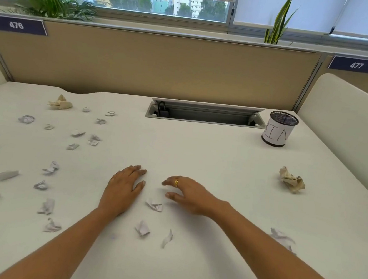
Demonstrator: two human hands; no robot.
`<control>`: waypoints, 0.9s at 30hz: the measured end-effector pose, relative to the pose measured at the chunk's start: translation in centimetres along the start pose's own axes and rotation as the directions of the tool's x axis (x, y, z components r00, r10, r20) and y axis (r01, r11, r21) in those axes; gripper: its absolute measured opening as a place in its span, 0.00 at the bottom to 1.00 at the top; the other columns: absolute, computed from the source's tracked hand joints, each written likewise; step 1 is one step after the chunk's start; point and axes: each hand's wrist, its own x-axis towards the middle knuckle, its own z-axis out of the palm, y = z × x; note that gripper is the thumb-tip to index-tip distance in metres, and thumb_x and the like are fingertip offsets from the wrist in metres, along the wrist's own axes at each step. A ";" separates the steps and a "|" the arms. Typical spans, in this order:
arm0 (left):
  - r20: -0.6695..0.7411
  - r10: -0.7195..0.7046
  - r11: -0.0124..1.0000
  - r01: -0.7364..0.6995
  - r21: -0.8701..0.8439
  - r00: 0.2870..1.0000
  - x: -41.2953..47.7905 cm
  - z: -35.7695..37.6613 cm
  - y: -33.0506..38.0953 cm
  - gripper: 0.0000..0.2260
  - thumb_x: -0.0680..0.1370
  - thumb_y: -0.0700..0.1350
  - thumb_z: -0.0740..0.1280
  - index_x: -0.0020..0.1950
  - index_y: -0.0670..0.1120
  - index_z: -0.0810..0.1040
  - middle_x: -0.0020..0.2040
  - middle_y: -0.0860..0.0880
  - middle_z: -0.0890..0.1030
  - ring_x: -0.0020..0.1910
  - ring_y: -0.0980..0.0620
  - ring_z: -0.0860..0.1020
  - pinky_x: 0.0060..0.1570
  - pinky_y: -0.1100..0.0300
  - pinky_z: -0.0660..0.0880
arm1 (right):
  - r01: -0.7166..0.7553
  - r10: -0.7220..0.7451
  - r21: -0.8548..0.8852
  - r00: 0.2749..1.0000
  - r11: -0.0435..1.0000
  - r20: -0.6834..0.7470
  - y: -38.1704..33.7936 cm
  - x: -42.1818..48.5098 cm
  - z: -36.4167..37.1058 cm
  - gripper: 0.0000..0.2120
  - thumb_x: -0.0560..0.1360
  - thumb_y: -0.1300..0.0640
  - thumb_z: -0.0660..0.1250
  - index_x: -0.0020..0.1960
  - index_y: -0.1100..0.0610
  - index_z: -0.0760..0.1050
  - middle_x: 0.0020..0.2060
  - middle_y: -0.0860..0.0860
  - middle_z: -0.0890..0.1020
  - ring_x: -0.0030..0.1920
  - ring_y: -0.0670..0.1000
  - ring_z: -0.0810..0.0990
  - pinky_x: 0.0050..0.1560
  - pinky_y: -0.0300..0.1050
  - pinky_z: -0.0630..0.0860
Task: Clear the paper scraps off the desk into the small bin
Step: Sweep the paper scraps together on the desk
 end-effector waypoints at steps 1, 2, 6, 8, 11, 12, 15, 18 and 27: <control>-0.006 -0.006 1.000 0.006 -0.001 1.000 -0.5 -0.1 -0.1 0.16 0.80 0.48 0.58 0.68 0.50 0.69 0.72 0.52 0.68 0.72 0.53 0.64 0.72 0.56 0.58 | 0.018 -0.019 0.019 1.000 1.000 0.006 -0.9 -0.2 0.6 0.20 0.80 0.49 0.57 0.70 0.53 0.66 0.71 0.50 0.68 0.70 0.51 0.65 0.70 0.46 0.62; -0.010 -0.015 1.000 0.015 -0.005 1.000 -1.0 -0.2 -0.3 0.16 0.80 0.47 0.58 0.68 0.50 0.69 0.72 0.52 0.68 0.72 0.53 0.64 0.72 0.55 0.58 | 0.035 -0.035 0.038 0.999 0.999 0.013 -1.8 -0.5 1.2 0.20 0.80 0.49 0.57 0.71 0.53 0.65 0.72 0.50 0.67 0.71 0.51 0.64 0.70 0.46 0.61; -0.020 -0.041 0.999 0.040 -0.015 0.999 -2.7 -0.6 -0.6 0.16 0.80 0.47 0.57 0.68 0.51 0.69 0.72 0.52 0.67 0.73 0.53 0.62 0.73 0.55 0.57 | 0.065 -0.071 0.108 0.996 0.992 0.053 -4.1 -1.6 3.1 0.22 0.80 0.46 0.57 0.72 0.51 0.63 0.74 0.50 0.63 0.74 0.50 0.60 0.72 0.45 0.56; -0.027 -0.042 0.999 0.042 -0.017 0.999 -3.5 -0.8 -0.7 0.17 0.80 0.47 0.57 0.69 0.51 0.69 0.72 0.52 0.67 0.73 0.53 0.62 0.73 0.55 0.57 | 0.080 -0.084 0.064 0.995 0.995 0.051 -4.7 -2.5 4.2 0.24 0.79 0.44 0.57 0.73 0.50 0.62 0.75 0.51 0.60 0.75 0.50 0.57 0.74 0.46 0.53; -0.032 -0.042 0.999 0.042 -0.016 0.999 -4.5 -1.1 -0.8 0.17 0.80 0.46 0.57 0.69 0.50 0.69 0.72 0.51 0.67 0.73 0.53 0.62 0.73 0.55 0.56 | 0.087 -0.087 -0.037 0.996 0.996 -0.008 -5.3 -3.8 6.3 0.29 0.76 0.40 0.59 0.74 0.50 0.59 0.76 0.50 0.58 0.76 0.50 0.53 0.76 0.50 0.48; -0.032 -0.043 0.999 0.043 -0.013 0.999 -4.8 -1.2 -0.8 0.17 0.80 0.46 0.57 0.69 0.50 0.69 0.72 0.51 0.67 0.73 0.53 0.62 0.73 0.55 0.56 | 0.085 -0.087 -0.047 0.995 0.995 -0.043 -5.5 -4.1 7.1 0.30 0.76 0.39 0.60 0.74 0.49 0.59 0.75 0.49 0.59 0.76 0.49 0.52 0.76 0.51 0.47; -0.032 -0.044 0.999 0.044 -0.017 0.998 -5.6 -1.5 -0.8 0.16 0.80 0.45 0.57 0.69 0.50 0.69 0.72 0.51 0.67 0.73 0.53 0.62 0.72 0.55 0.56 | 0.121 -0.130 -0.070 0.978 0.990 -0.162 -5.9 -4.7 8.5 0.27 0.77 0.42 0.59 0.72 0.50 0.62 0.72 0.50 0.65 0.74 0.49 0.58 0.75 0.47 0.51; -0.032 -0.046 0.999 0.046 -0.019 0.998 -6.2 -1.7 -0.9 0.16 0.80 0.44 0.56 0.69 0.49 0.69 0.72 0.51 0.67 0.73 0.52 0.62 0.72 0.55 0.56 | 0.161 -0.185 -0.115 0.952 0.980 -0.244 -5.9 -4.9 8.5 0.19 0.79 0.49 0.59 0.68 0.53 0.70 0.64 0.52 0.72 0.66 0.52 0.68 0.67 0.44 0.63; -0.040 -0.049 0.999 0.049 -0.014 0.998 -7.2 -1.9 -1.2 0.16 0.80 0.44 0.57 0.68 0.50 0.69 0.72 0.51 0.67 0.73 0.52 0.62 0.72 0.55 0.57 | 0.158 -0.208 -0.207 0.945 0.966 -0.254 -5.5 -4.6 7.2 0.14 0.80 0.49 0.58 0.49 0.60 0.73 0.46 0.54 0.76 0.46 0.54 0.73 0.41 0.43 0.66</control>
